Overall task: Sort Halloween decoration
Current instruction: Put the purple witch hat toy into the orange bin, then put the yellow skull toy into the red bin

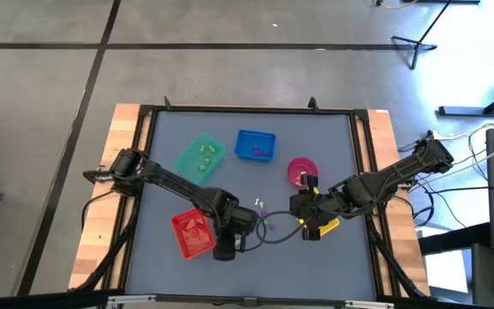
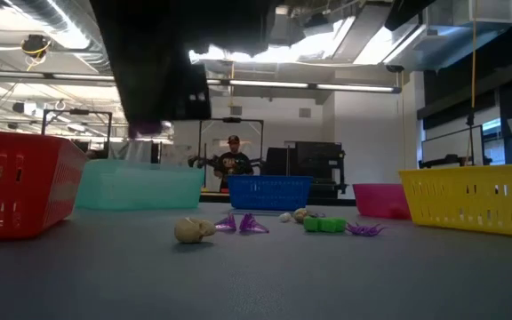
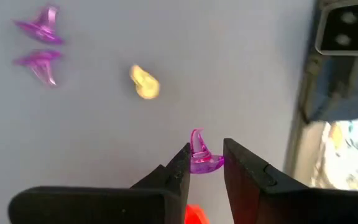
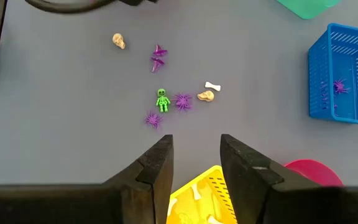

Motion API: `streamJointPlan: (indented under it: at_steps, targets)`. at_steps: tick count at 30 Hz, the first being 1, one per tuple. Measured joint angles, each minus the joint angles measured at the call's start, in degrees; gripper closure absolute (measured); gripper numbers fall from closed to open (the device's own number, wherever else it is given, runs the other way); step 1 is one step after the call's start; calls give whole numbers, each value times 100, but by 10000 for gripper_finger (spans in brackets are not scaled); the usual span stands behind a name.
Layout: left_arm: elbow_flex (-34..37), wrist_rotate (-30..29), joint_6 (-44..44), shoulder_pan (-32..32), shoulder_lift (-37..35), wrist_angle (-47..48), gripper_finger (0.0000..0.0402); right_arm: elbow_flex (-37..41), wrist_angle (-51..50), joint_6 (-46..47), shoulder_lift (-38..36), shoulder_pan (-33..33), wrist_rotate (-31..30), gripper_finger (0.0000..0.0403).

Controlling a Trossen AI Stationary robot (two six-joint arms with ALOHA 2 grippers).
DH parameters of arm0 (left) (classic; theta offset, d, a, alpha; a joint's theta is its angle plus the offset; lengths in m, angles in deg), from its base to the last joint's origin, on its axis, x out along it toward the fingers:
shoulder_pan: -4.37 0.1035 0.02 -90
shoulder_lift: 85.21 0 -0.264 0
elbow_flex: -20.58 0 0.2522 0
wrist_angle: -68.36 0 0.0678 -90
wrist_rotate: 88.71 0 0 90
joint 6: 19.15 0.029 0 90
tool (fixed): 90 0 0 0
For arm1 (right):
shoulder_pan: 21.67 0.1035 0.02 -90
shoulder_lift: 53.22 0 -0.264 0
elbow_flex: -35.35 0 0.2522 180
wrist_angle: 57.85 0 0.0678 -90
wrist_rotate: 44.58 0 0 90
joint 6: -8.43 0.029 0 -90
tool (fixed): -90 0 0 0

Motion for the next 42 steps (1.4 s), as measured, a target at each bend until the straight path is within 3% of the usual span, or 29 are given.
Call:
streamJointPlan:
  at_steps: [8,17,22,29,42]
  targets:
    - [-642,83,429,-12,-2,1725,337,0,0,0,0,0,0,271]
    - [-484,-377,431,-334,-3,2794,337,0,-2,0,0,0,0,271]
    - [-341,-896,401,-507,-4,2831,337,0,0,0,0,0,0,271]
    - [-339,-992,114,-564,-4,2840,334,0,0,0,0,0,0,271]
    - [-339,-934,-48,-529,-4,2857,239,0,25,0,0,0,0,271]
